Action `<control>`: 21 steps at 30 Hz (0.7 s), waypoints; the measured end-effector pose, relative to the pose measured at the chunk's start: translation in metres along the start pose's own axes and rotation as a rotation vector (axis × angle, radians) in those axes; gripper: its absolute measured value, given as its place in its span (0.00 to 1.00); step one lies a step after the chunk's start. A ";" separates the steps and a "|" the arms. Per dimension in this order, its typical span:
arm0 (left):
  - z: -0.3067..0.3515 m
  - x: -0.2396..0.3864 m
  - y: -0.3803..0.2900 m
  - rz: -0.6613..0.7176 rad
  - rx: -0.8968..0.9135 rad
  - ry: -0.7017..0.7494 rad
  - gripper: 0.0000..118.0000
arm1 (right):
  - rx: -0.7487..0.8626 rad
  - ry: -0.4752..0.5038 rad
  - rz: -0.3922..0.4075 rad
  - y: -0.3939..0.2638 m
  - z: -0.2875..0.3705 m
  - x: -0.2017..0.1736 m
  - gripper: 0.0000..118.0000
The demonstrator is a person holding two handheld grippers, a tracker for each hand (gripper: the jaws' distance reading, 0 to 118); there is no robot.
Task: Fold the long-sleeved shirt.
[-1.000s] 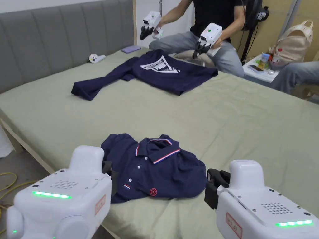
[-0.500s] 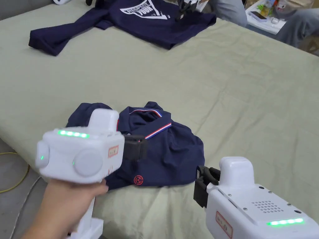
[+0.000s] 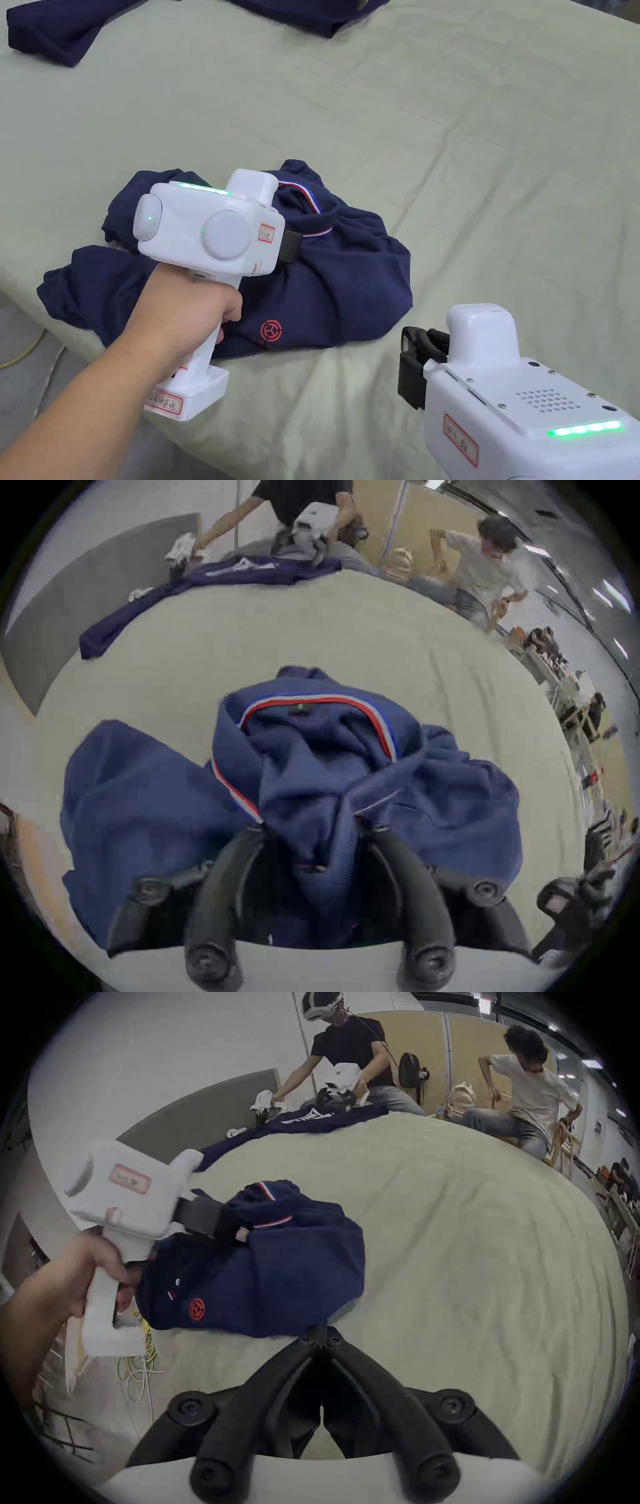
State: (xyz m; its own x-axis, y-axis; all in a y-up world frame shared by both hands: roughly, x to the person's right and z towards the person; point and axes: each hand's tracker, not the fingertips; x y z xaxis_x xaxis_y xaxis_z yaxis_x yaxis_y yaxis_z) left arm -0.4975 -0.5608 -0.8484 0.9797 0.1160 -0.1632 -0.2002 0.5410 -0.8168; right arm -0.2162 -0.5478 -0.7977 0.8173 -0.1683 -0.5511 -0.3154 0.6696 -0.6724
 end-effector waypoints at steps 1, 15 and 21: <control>0.007 0.006 -0.001 -0.023 0.000 0.019 0.25 | 0.004 -0.001 -0.015 0.000 0.005 0.003 0.00; 0.189 0.176 0.074 -0.193 0.398 -0.143 0.18 | 0.325 -0.120 -0.038 0.028 0.212 0.040 0.00; 0.291 0.303 0.099 -0.350 0.592 -0.302 0.17 | 0.513 -0.269 -0.085 0.014 0.347 0.067 0.00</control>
State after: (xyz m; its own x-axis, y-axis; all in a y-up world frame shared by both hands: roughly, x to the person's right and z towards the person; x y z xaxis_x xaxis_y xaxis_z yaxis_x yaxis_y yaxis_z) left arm -0.2222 -0.2297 -0.8180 0.9596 0.0321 0.2794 0.0691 0.9361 -0.3450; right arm 0.0017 -0.2986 -0.6730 0.9444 -0.0920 -0.3158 -0.0246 0.9376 -0.3468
